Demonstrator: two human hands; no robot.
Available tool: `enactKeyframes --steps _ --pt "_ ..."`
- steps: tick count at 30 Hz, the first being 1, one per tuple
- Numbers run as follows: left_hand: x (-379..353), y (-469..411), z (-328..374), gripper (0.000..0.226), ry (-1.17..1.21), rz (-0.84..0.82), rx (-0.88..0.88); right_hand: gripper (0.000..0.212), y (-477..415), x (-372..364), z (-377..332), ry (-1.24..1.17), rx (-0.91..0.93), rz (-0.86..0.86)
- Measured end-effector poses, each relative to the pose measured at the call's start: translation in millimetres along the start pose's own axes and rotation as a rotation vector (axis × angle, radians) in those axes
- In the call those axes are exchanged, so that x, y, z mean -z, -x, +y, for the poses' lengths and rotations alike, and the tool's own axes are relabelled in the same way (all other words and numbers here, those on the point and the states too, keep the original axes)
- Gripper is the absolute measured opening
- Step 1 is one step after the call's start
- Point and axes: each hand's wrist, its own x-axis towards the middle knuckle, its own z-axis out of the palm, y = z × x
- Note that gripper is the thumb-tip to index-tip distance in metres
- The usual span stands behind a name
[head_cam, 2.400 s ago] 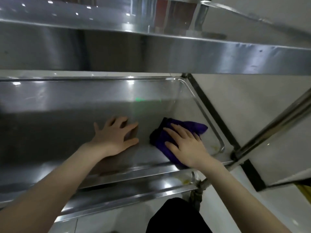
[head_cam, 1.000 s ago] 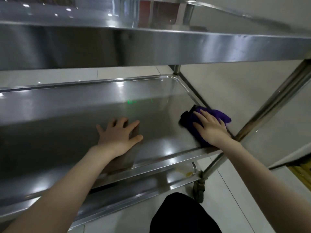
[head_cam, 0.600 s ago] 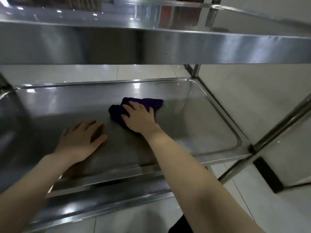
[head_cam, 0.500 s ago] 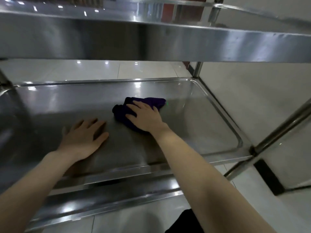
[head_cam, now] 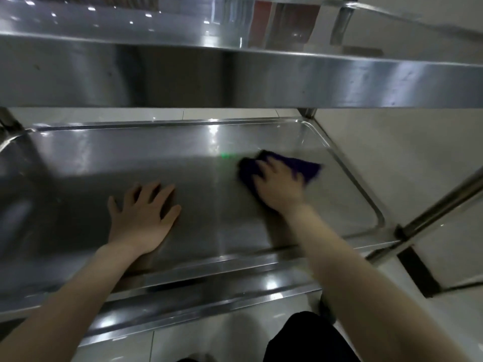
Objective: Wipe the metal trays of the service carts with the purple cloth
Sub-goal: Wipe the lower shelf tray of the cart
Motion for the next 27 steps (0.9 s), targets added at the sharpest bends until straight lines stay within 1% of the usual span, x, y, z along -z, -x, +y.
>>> enactKeyframes --steps 2,4,6,7,9,12,13,15,16,18,19,22,24,25,26,27 --pt "0.4 0.5 0.1 0.054 0.007 0.003 0.012 0.052 -0.2 -18.0 -70.4 -0.019 0.148 -0.079" --pt "-0.4 1.6 -1.2 0.055 0.009 0.016 0.023 0.054 2.6 -27.8 -109.7 -0.045 0.257 -0.187" --pt "-0.4 1.4 -3.0 0.055 0.014 0.021 0.019 0.054 0.8 -24.5 -100.6 -0.063 0.3 -0.211" --pt "-0.3 1.5 -4.2 0.055 0.015 0.024 0.014 0.054 1.8 -18.7 -81.8 -0.073 0.281 -0.194" --pt "-0.4 1.5 -5.1 0.053 0.02 0.033 0.003 0.053 6.7 -3.2 -26.2 -0.083 0.146 -0.126" --pt "-0.3 0.2 -5.1 0.052 0.03 0.036 -0.017 0.052 28.1 32.9 80.8 -0.021 -0.148 -0.066" --pt "-0.6 0.0 -5.1 0.052 0.031 0.034 -0.022 0.051 40.8 44.0 110.3 0.008 -0.219 -0.041" --pt "-1.1 -0.1 -4.0 0.052 0.028 0.026 -0.019 0.051 65.0 54.5 142.9 0.038 -0.307 -0.004" --pt "-0.8 0.1 -3.4 0.052 0.023 0.023 -0.014 0.051 73.2 53.4 143.8 0.037 -0.322 0.002" --pt "2.0 0.2 -2.4 0.052 0.027 0.018 -0.008 0.051 78.8 44.1 116.1 0.012 -0.308 -0.005" --pt "3.6 0.6 -2.2 0.051 0.041 0.013 -0.012 0.051 77.1 36.5 91.7 -0.002 -0.267 -0.018" --pt "8.2 1.1 -2.2 0.046 0.142 0.046 -0.043 0.052 65.9 8.2 -14.1 -0.023 -0.017 -0.104" --pt "13.3 5.1 -4.9 0.037 0.306 0.077 -0.025 0.052 67.7 -7.6 -81.1 -0.032 0.158 -0.207" --pt "16.3 7.1 -8.7 0.036 0.375 0.062 -0.023 0.053 69.8 -12.0 -100.9 -0.033 0.218 -0.251" --pt "20.1 9.4 -14.4 0.036 0.386 0.014 -0.043 0.053 70.7 -13.4 -108.6 -0.036 0.256 -0.279" --pt "24.3 12.4 -21.7 0.038 0.34 -0.048 -0.079 0.053 70.7 -12.3 -104.5 -0.045 0.27 -0.286"
